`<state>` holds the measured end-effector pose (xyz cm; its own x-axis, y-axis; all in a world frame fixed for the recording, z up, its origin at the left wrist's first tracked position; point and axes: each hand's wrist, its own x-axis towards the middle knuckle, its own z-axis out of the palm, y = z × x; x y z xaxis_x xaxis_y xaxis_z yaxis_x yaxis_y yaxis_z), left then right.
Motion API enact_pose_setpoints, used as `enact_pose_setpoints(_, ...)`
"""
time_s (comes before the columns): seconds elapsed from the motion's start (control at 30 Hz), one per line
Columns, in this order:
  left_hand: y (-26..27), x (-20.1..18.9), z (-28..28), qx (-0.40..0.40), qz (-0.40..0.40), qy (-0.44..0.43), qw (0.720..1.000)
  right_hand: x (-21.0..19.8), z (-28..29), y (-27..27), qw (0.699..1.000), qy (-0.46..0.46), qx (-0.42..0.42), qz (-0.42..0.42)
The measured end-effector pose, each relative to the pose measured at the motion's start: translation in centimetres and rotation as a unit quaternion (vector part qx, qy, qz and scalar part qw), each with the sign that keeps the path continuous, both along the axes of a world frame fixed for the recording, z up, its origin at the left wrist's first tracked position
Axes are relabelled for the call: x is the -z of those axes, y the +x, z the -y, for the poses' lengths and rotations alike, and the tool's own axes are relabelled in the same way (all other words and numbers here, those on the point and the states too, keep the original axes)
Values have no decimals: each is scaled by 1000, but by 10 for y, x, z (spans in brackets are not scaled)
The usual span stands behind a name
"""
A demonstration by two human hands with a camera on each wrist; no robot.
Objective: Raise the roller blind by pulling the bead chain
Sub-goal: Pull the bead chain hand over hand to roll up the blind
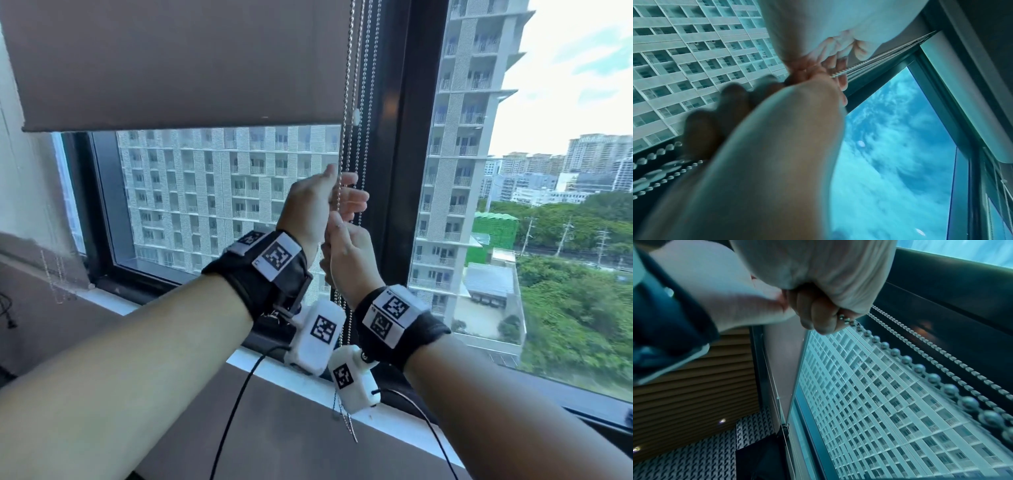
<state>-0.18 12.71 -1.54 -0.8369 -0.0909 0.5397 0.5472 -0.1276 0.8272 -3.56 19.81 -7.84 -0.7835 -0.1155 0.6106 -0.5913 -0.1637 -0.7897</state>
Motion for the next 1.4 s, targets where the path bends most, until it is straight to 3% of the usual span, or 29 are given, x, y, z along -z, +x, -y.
enact_pose_setpoints(0.23,-8,9,-11,-30,-3,-15,999,39,-3,1,999,31,1,24)
enact_pose_setpoints(0.5,-14,18,-11,-45,9,-1,999,45,-10,-3,997,67,-22,22)
enact_pose_setpoints(0.63,-14,18,-7,-46,11,0,999,28,-20,-2,996,72,-15,41)
enact_pose_setpoints(0.87,-5,26,-11,-49,32,0,998,-31,-25,1,999,-24,17,-24)
enact_pose_setpoints(1.07,3,43,-13,-9,58,6,998,-80,-21,13,996,-44,16,-71)
enact_pose_setpoints(1.2,4,44,-16,-20,67,6,998,-91,-13,16,996,-58,-73,17)
enact_pose_setpoints(1.4,5,56,-15,-39,71,-12,997,-80,-3,13,998,-39,-37,38)
